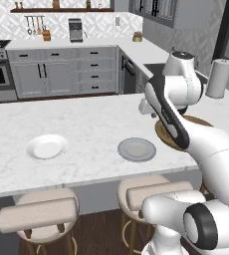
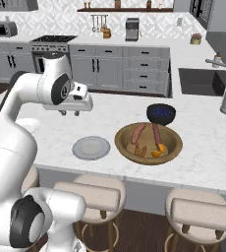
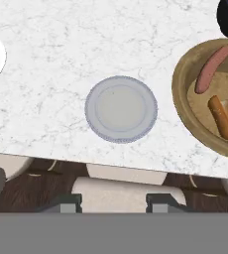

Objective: Place one bun and one sausage from the bowl on each plate.

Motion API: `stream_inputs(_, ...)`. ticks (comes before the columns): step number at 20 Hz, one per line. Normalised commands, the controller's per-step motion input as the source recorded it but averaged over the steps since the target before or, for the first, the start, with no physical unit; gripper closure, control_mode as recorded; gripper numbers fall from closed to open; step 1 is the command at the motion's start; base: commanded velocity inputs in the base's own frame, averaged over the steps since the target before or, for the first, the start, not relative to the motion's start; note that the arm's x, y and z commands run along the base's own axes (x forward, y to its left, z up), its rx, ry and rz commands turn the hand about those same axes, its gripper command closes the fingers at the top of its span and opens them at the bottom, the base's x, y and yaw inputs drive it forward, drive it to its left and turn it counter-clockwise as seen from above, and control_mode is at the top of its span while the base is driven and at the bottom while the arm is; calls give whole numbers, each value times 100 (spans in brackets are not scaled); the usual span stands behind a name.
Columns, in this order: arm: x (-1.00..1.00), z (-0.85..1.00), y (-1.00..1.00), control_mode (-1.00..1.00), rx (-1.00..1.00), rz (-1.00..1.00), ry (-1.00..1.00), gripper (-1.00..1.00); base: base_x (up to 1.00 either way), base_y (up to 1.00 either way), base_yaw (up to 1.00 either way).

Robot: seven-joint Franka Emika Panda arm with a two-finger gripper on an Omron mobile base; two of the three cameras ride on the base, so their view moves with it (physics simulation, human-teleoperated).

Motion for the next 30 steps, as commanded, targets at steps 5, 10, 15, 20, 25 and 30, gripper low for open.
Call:
stream_inputs(5,0,-36,-43,-100,0,-6,0,-100,0,0,0)
stream_inputs(10,23,-39,-98,-100,3,-20,0,-100,0,0,0)
stream_inputs(15,68,-31,-66,-100,4,-20,0,-100,0,0,0)
stream_inputs(20,71,-36,-56,-100,0,-14,0,-100,0,0,0)
stream_inputs(25,76,-59,-22,-100,0,0,-1,-100,0,0,0)
stream_inputs(30,58,-50,-29,-100,4,0,-6,-100,0,0,0)
